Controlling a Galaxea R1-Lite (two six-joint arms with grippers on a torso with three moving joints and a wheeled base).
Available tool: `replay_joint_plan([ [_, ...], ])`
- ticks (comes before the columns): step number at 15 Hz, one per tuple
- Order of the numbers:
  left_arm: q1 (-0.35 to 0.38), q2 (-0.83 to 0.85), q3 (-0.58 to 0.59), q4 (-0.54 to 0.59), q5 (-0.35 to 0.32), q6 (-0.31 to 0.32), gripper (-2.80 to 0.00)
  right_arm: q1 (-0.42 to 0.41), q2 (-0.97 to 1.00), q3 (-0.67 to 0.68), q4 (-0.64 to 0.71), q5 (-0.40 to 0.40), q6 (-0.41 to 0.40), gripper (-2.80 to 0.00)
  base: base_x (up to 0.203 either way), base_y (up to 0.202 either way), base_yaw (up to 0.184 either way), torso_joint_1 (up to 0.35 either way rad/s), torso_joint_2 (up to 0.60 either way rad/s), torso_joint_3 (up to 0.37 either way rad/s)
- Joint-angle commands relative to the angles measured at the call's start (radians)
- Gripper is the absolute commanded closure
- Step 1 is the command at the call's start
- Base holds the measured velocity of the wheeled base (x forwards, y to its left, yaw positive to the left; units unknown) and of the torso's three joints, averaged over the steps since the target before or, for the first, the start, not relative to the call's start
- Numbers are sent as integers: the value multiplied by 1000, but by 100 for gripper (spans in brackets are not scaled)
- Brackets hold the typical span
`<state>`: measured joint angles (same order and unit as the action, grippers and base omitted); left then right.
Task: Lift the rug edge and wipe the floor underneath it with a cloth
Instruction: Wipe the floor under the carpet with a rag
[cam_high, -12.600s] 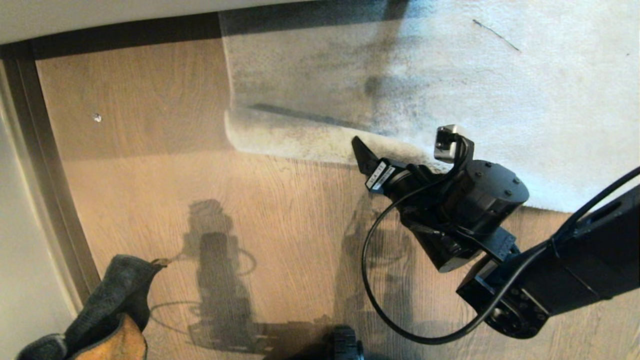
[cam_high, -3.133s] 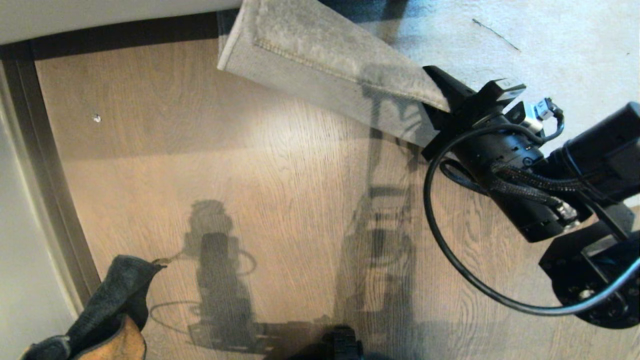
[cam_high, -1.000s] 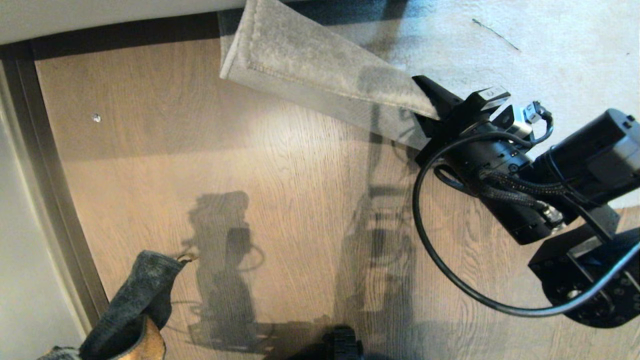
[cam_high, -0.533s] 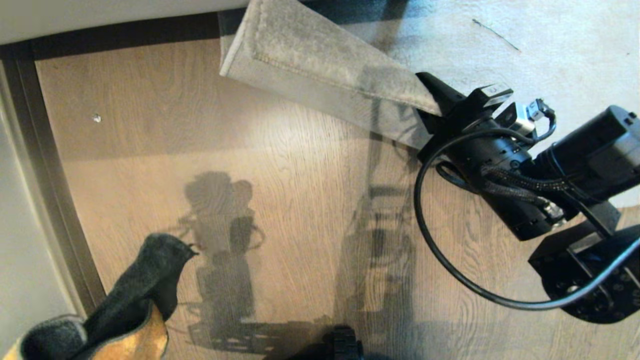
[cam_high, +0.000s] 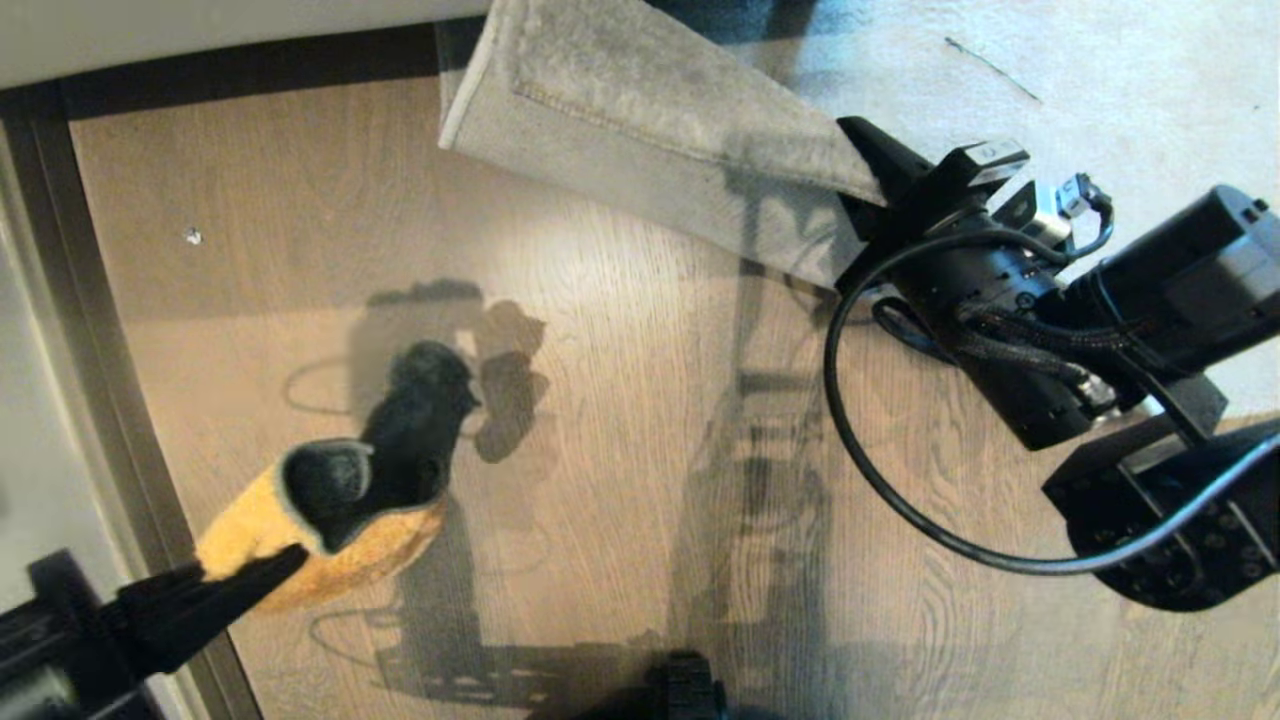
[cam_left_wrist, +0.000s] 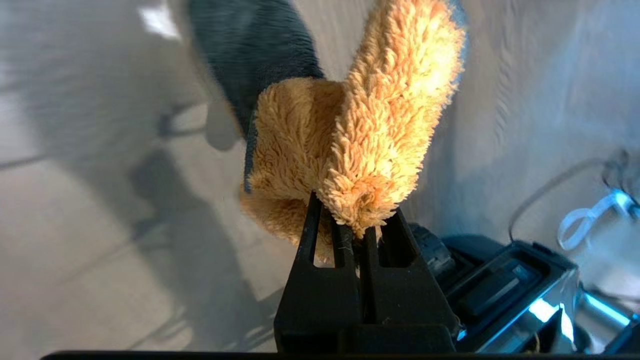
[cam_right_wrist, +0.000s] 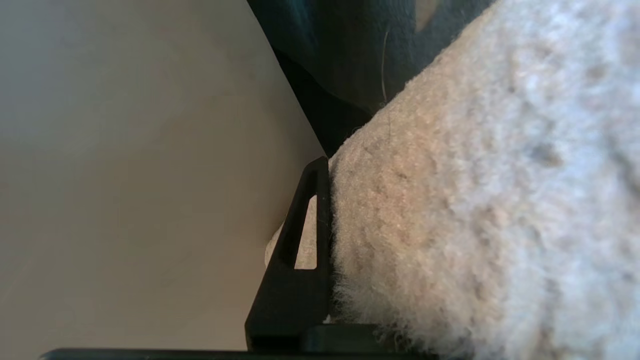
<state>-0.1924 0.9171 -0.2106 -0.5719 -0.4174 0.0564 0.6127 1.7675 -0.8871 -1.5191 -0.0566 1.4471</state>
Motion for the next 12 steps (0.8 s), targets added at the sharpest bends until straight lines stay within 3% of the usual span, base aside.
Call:
replay_joint_plan([
  [1, -49, 235, 6, -117, -1, 3, 0, -8, 14, -17, -51, -3, 9, 0, 0, 0, 0, 0, 0, 0],
  [4, -136, 559, 3, -433, 29, 2, 0, -13, 26, -24, -51, -5, 7, 0, 0, 0, 0, 0, 0, 0],
  [7, -283, 907, -71, -772, 157, -44, 0, -19, 33, -26, -51, -5, 7, 0, 0, 0, 0, 0, 0, 0],
  [9, -396, 1060, -259, -898, 300, -98, 0, -24, 36, -26, -51, -5, 7, 0, 0, 0, 0, 0, 0, 0],
  [12, -477, 1220, -546, -970, 422, -148, 0, -24, 47, -26, -51, -5, 7, 0, 0, 0, 0, 0, 0, 0],
])
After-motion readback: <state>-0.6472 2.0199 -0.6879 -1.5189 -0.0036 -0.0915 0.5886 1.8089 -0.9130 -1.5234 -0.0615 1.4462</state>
